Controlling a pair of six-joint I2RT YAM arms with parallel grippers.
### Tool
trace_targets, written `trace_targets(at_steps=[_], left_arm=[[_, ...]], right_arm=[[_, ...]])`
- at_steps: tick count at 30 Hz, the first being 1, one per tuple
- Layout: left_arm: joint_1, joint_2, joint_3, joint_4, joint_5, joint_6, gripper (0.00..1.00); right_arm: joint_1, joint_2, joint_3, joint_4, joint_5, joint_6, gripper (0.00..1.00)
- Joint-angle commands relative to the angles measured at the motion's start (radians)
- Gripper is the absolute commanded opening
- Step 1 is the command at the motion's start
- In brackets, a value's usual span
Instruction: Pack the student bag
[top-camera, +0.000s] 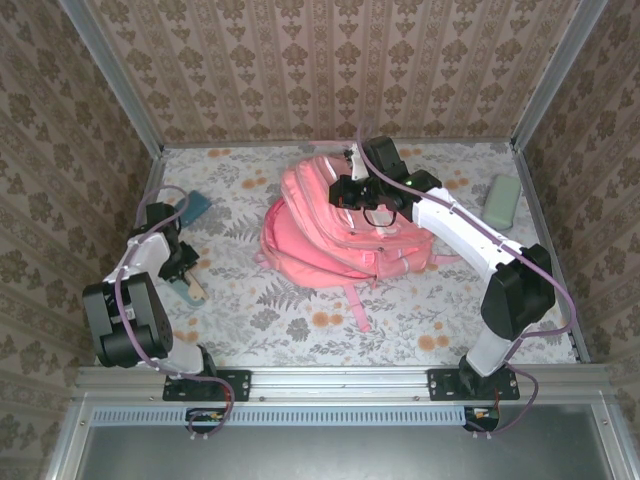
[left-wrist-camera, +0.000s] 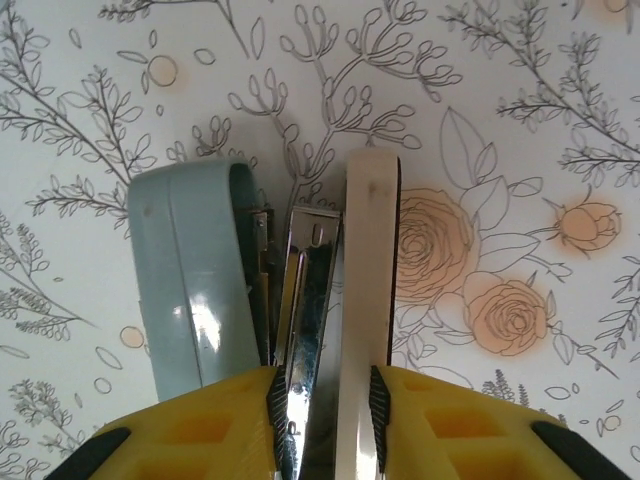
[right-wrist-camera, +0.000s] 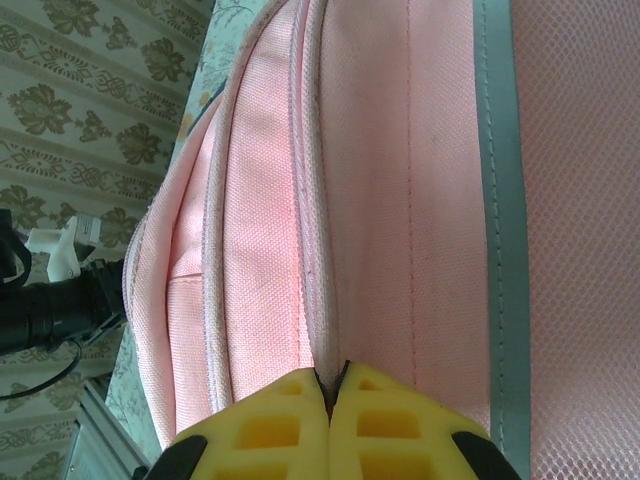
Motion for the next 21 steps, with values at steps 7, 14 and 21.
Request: trace_targets(at_steps=[7,14,21], left_arm=[[-0.004,-0.005,-0.009,0.027,0.031,0.03,0.34],[-0.051,-0.056,-0.016,0.009,-0.013,0.022,0.35],[-0.055,-0.021,-0.028,0.001,-0.03,0.012,0.35]], right_arm=[[0.005,0.015,0.017,0.058,-0.059,0.02,0.0],[0.006,0.019,0.012,0.063,-0.058,0.022,0.0],[0.005,0.016,0.0,0.07,-0.059,0.031,0.0]])
